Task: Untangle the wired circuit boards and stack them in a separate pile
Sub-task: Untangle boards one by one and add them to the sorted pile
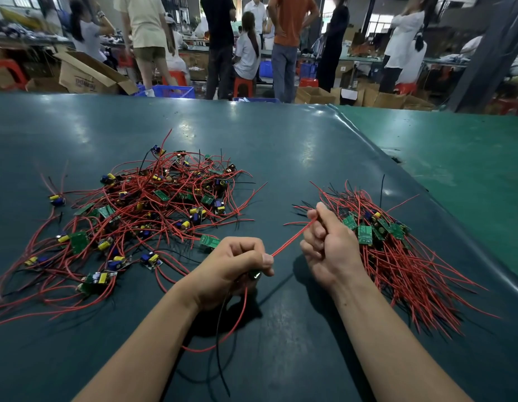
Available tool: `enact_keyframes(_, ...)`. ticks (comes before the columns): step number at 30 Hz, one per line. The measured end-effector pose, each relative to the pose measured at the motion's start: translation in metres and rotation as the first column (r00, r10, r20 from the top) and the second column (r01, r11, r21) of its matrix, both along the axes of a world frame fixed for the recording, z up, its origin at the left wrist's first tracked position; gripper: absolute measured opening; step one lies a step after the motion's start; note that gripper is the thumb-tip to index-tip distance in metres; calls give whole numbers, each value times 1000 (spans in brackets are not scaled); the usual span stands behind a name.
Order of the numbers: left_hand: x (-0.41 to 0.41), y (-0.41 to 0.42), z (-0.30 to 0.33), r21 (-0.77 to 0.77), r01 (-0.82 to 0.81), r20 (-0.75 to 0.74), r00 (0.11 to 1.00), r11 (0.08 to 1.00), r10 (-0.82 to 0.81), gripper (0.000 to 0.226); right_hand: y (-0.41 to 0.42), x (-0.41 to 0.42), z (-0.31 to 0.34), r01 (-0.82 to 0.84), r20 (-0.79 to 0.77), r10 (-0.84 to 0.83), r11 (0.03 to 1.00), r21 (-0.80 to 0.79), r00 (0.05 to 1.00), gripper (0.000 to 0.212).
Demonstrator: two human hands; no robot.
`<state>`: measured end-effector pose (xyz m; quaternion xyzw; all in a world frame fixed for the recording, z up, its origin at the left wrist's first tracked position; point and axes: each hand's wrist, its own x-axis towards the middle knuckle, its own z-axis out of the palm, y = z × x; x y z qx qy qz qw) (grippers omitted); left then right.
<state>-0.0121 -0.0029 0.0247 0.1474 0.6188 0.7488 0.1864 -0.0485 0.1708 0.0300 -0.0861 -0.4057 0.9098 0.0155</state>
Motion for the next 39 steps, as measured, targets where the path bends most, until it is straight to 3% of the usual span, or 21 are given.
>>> enact_keyframes(4,0,-4,-3,101,6,32,999,995,-10,18,9,-4,0,132,7,-132,990,-57,991,28)
enact_keyframes(6,0,-4,-3,147,-69,42,997,987,63,17,11,-3,0,152,-11,-153,987,-51,988,28)
enact_keyframes(9,-6,2,-1,198,-288,54,957,937,283,17,-2,5,-2,14,-39,-5,976,220,999,37)
enact_keyframes(11,-9,3,1,222,-427,50,903,877,427,17,-13,14,-2,-163,-7,187,873,460,982,44)
enact_keyframes(13,-10,3,0,193,-471,-38,873,861,486,20,-20,22,-3,-281,-30,370,752,596,928,37)
enact_keyframes(16,-7,7,-4,30,-467,-293,841,884,454,24,-23,28,-6,-303,-82,462,694,653,883,27)
enact_keyframes(24,-7,3,-4,0,-339,-263,908,941,327,32,-14,30,-1,-443,55,531,641,627,846,25)
enact_keyframes(26,-9,3,-4,3,-465,-293,846,886,445,36,-14,28,2,-375,7,461,715,590,888,26)
enact_keyframes(29,-15,-3,-4,55,-705,-369,644,707,670,32,-12,24,12,-154,-119,218,904,398,969,27)
enact_keyframes(32,-20,-12,-7,55,-834,-454,469,549,758,29,-3,21,22,67,-213,-30,983,168,976,18)
enact_keyframes(36,-22,-15,-11,23,-875,-509,407,484,759,27,11,18,27,294,-142,-316,942,-160,938,8)
enact_keyframes(39,-22,-15,-12,-30,-893,-557,388,450,734,27,16,16,25,433,-23,-449,873,-226,893,9)
